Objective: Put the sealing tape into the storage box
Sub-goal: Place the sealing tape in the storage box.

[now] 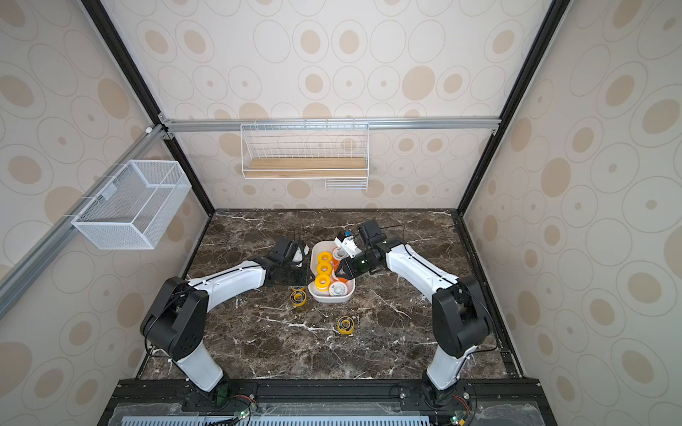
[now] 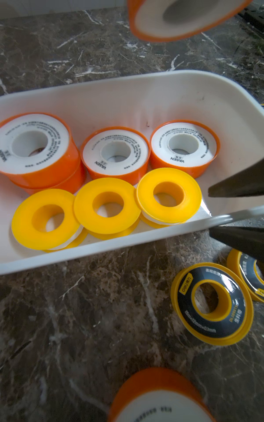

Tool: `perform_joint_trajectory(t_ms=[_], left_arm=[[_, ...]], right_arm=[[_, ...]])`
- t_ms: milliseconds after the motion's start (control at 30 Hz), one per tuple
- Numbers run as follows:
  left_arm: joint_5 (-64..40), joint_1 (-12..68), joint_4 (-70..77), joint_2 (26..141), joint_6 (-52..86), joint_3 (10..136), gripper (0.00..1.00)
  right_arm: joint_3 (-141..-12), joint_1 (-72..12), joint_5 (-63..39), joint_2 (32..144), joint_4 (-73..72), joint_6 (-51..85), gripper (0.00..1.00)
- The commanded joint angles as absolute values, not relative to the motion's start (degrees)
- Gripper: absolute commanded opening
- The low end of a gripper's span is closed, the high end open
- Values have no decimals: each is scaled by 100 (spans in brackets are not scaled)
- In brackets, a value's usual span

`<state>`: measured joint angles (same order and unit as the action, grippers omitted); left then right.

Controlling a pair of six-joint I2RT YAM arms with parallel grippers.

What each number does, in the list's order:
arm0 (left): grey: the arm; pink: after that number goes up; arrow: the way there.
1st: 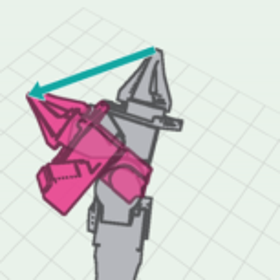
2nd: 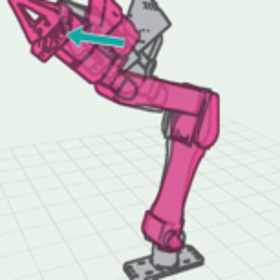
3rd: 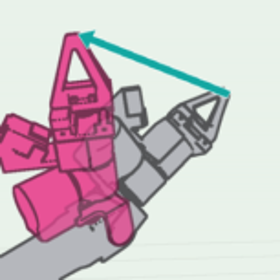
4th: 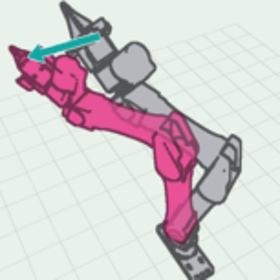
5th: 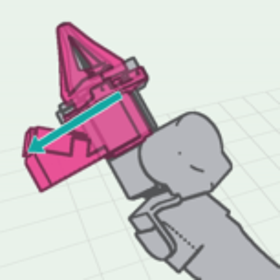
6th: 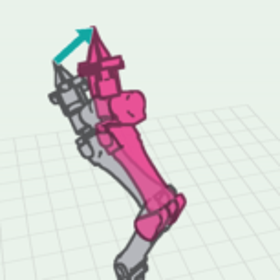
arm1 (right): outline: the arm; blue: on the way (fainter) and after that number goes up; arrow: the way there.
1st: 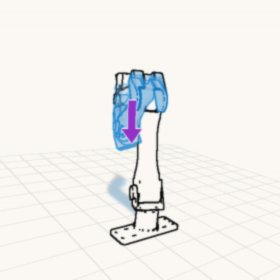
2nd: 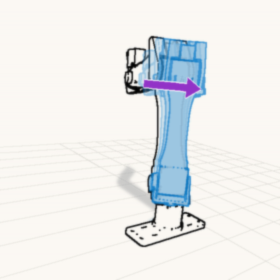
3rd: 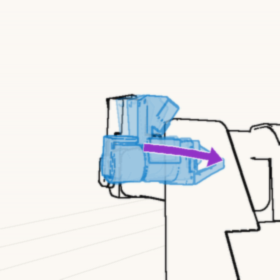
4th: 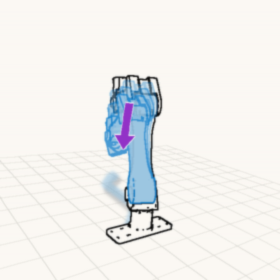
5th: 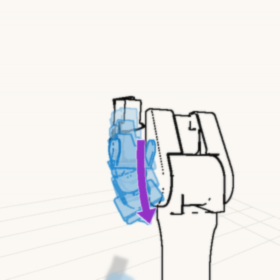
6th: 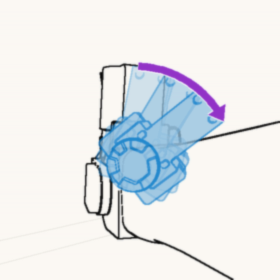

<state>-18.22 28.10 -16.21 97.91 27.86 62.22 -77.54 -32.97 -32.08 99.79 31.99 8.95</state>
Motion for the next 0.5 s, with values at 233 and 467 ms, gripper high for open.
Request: perform_joint_trajectory(t_ms=[233,467], left_arm=[[-2114,2787,-1510,9825,2856,6249,22],[-2000,2787,-1561,9843,2814,6238,24]], right_arm=[[-8296,-3295,-2756,10637,3559,764,30],[-8432,-3379,-2111,10813,3680,679,30]])
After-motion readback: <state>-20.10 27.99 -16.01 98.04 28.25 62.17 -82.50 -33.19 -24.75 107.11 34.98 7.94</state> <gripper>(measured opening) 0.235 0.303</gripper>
